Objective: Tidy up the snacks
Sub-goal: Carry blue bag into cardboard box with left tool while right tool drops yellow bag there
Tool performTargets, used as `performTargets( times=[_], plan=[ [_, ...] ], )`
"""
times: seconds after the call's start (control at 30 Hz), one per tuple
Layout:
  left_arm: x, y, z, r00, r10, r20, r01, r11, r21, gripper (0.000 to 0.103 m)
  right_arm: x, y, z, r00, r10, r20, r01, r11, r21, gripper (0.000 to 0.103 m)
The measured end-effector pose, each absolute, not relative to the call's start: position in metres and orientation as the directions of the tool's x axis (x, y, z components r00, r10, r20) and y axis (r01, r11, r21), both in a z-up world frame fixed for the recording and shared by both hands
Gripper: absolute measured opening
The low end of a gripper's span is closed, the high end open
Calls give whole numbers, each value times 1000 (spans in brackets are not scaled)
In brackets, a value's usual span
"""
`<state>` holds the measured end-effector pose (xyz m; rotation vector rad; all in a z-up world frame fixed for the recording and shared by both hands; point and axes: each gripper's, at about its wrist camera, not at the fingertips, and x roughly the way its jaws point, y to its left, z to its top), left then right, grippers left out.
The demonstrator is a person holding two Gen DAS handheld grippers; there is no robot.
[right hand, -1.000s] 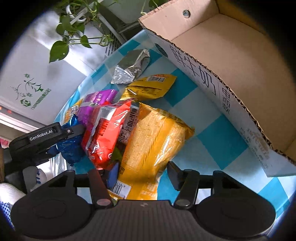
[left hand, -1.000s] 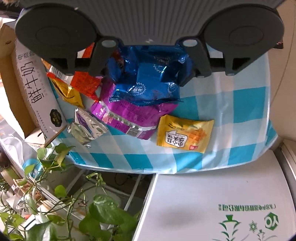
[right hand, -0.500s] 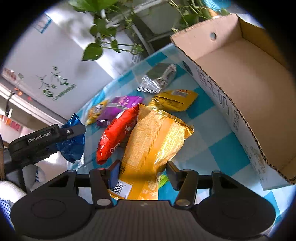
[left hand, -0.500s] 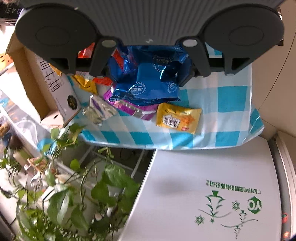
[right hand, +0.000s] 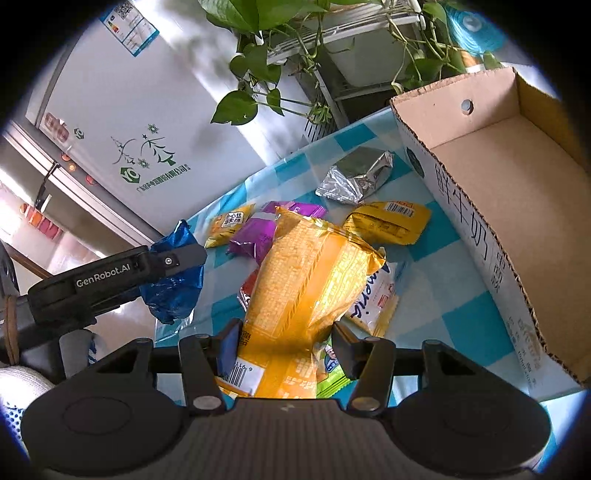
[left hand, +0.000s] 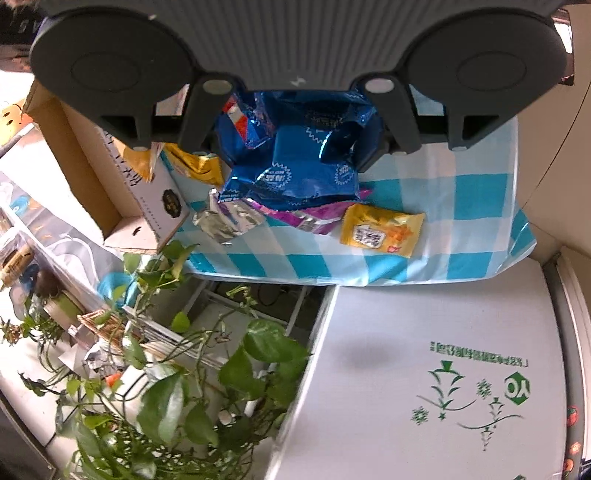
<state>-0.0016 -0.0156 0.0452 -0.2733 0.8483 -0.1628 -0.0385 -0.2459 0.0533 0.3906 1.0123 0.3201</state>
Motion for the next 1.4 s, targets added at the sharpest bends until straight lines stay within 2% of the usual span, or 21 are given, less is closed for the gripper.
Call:
performTargets(
  times=[0.37,0.73,0.9,1.1,1.3,1.4],
  plan=[
    [-3,-44,51,670,-299,-679,79,939,-335,64,-36,-282,87,639,301,-708,-22,927,375,59],
    [-2,-117,68,643,-426,-636,176,891,-419,64,-36,-361,112,718,130,-684,171,920,353,59],
    [1,-160,76,623,-491,-609,242,861,-447,64,-40,-393,117,745,84,-662,253,883,396,58],
    [7,-201,71,576,-531,-622,267,841,-471,64,-45,-413,116,753,72,-654,299,847,438,57],
    [20,-234,61,535,-549,-642,260,830,-493,65,-49,-425,116,745,24,-667,370,817,442,62],
    [23,-246,61,516,-555,-652,269,828,-492,78,-48,-429,113,740,2,-673,399,804,441,64]
  ],
)
